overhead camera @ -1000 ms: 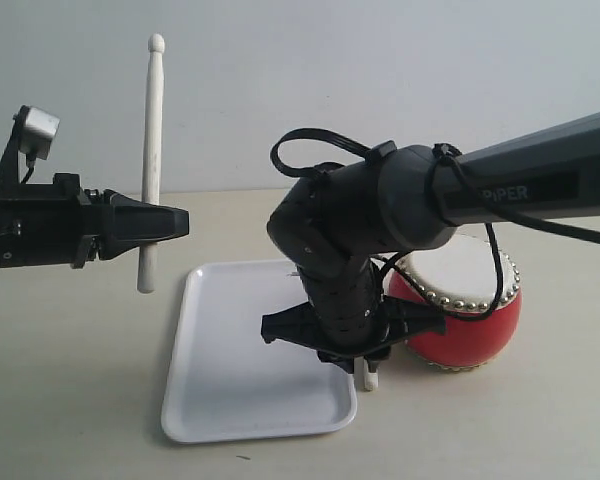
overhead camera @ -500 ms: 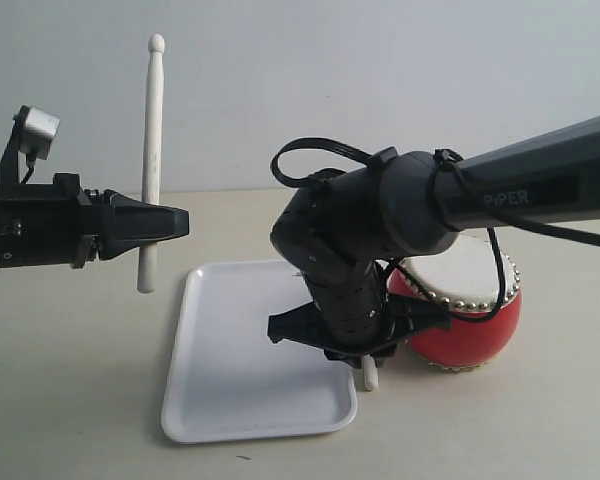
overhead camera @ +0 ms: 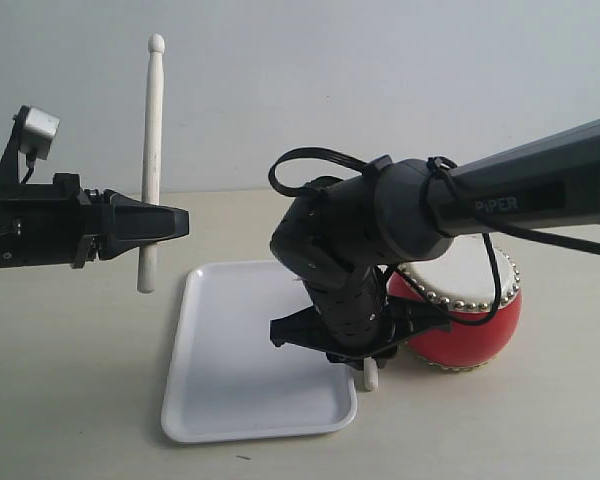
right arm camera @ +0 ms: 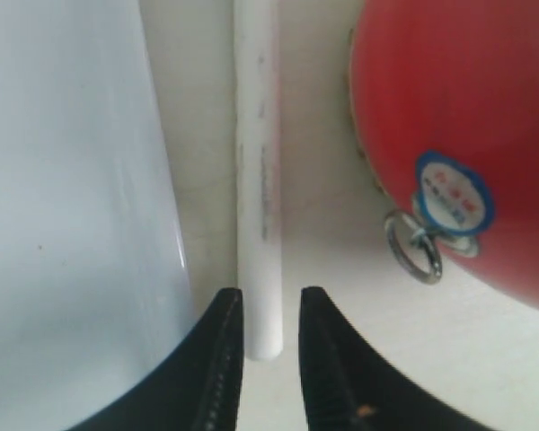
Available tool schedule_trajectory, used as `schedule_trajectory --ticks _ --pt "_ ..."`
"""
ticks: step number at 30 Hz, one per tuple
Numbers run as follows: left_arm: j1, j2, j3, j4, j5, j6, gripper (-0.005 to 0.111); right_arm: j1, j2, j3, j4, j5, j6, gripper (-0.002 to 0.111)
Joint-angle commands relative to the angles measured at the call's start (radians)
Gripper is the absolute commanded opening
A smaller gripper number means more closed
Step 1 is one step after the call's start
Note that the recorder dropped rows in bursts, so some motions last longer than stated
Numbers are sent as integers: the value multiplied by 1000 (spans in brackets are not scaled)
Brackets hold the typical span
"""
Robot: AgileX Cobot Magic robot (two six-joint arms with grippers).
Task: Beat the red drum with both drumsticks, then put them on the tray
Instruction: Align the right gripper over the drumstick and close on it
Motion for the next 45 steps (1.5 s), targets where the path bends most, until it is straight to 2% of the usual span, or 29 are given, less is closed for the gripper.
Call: schedule_trajectory --ticks 1,28,34,45 --pt "4 -8 -7 -16 19 -10 0 2 0 4 -18 -5 -1 23" --pt "4 -8 -7 -16 37 -9 0 2 18 4 -14 -23 -7 23" --pt "4 -8 -7 -16 37 -9 0 2 18 4 -14 -23 -7 36" --pt "4 -8 -7 -16 39 -9 0 2 18 4 -36 -23 -7 37"
